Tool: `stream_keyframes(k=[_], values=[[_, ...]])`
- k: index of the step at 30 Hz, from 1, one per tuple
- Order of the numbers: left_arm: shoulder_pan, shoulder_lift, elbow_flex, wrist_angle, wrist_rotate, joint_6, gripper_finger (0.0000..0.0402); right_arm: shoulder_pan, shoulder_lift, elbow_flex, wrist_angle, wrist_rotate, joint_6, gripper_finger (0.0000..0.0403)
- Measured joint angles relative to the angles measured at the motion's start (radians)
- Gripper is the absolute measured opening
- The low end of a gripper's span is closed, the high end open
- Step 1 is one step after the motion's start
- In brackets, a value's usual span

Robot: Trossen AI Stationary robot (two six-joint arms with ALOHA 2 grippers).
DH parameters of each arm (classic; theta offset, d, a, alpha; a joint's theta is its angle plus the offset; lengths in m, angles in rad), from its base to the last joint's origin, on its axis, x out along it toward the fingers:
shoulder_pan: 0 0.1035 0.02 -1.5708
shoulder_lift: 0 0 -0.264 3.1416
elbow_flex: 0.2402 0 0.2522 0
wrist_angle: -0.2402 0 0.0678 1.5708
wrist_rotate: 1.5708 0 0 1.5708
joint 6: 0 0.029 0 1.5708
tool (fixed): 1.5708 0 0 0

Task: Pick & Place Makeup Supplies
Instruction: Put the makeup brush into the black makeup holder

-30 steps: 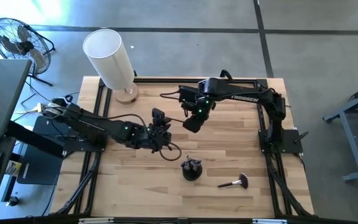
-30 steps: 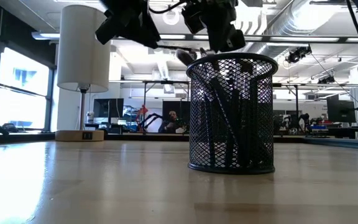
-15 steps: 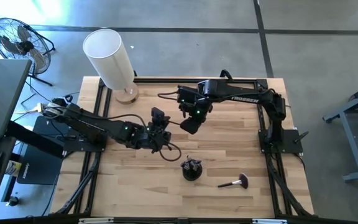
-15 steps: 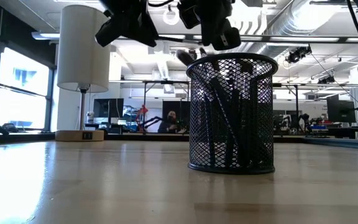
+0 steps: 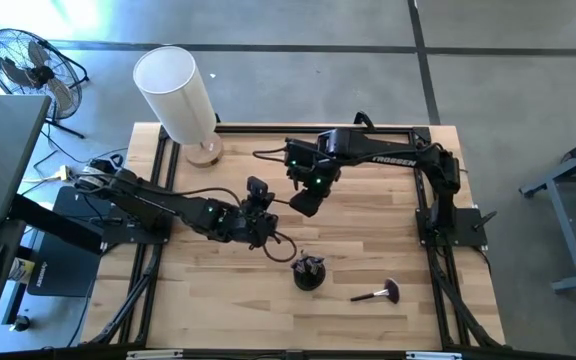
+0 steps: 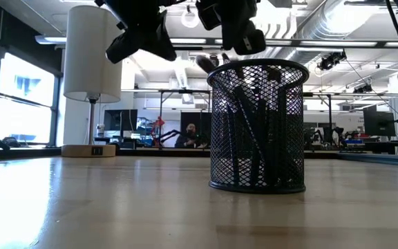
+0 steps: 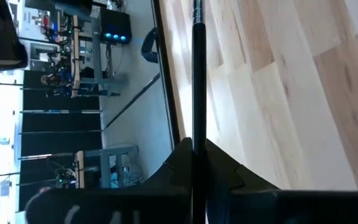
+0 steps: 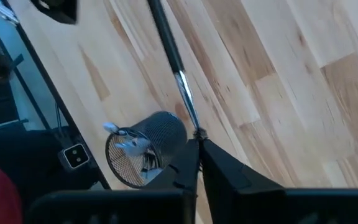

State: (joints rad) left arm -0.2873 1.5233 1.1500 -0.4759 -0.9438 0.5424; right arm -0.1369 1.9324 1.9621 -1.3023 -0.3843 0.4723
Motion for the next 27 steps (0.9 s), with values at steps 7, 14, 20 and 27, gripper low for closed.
stream_keyframes(k=[7, 14, 20, 27], values=[[0.040, -0.001, 0.000, -0.066, 0.108, -0.214, 0.0006, 0.012, 0.000, 0.000, 0.029, 0.011, -0.047, 0.0084], [0.095, -0.007, -0.016, -0.198, 0.287, -0.589, 0.0005, 0.016, -0.024, -0.004, -0.088, 0.120, -0.113, 0.0132], [0.089, -0.136, -0.266, -0.050, 0.391, -0.834, 0.0005, 0.055, -0.175, -0.148, -0.064, 0.229, -0.107, 0.0134], [0.035, -0.421, -0.629, 0.495, 0.432, -1.033, 0.0005, 0.111, -0.519, -0.621, 0.307, 0.338, 0.091, 0.0134]])
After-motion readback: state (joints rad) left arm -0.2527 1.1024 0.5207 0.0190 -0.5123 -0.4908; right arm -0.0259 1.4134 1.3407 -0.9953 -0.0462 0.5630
